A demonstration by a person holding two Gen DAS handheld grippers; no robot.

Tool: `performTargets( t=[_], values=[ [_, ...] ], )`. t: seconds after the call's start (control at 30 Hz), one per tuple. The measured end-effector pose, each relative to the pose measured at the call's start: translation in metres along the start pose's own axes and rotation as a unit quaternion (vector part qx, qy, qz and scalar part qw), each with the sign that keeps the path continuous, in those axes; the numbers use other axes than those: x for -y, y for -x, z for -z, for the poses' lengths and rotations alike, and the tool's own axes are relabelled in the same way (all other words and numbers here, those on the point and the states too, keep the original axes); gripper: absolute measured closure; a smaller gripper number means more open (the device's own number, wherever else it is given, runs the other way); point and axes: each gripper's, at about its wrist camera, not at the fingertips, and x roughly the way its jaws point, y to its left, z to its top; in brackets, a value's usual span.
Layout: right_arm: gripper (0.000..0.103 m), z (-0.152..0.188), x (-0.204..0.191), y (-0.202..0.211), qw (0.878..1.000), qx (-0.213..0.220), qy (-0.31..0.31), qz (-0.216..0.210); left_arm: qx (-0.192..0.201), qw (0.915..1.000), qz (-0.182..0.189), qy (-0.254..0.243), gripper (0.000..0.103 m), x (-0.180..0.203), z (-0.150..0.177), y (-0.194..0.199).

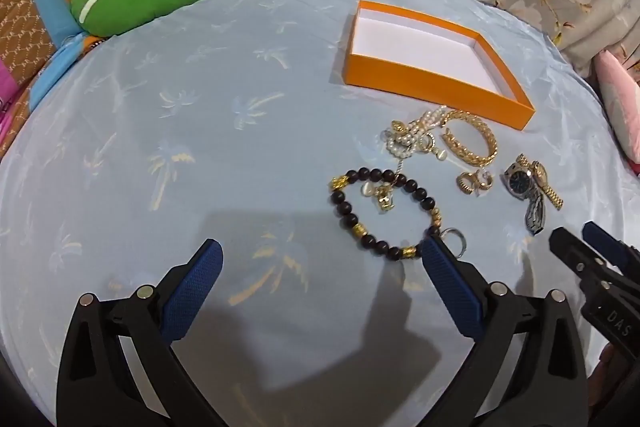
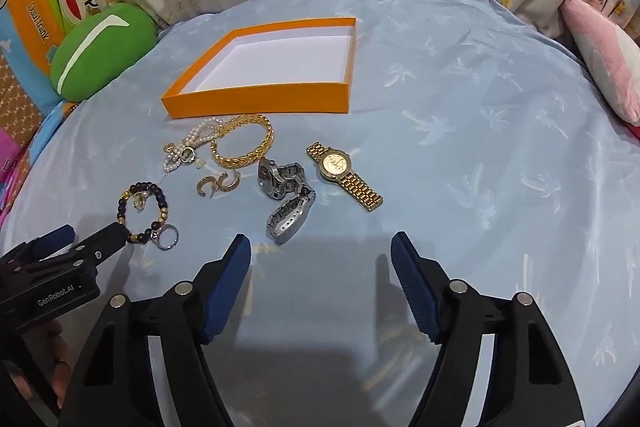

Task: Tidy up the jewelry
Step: 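Reach the right tool to the silver bracelet watch and grasp it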

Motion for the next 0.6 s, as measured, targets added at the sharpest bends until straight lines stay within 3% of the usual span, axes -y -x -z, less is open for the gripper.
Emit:
performTargets(
  t=[0.17,0.5,0.6],
  values=[
    [0.051,-0.013,-0.01,-0.013,1.0,-0.007,0.01,-0.009,-0.008,1.0,0.003,-0.004,0.006,0.003,-0.004,-0.004],
    [0.066,-0.028,-0.008,-0.038,1.0,-0.02,0.007,-0.02,-0.022,0.9996,0.018,-0.001,0.006,-0.004,-0.006,-0.011],
    [0.076,-0.03,-0.011,-0.041,0.999,-0.02,0.009,-0.031,-0.023,0.9995,0.02,-0.007,0.006,-0.004,-0.005,-0.013]
  ],
)
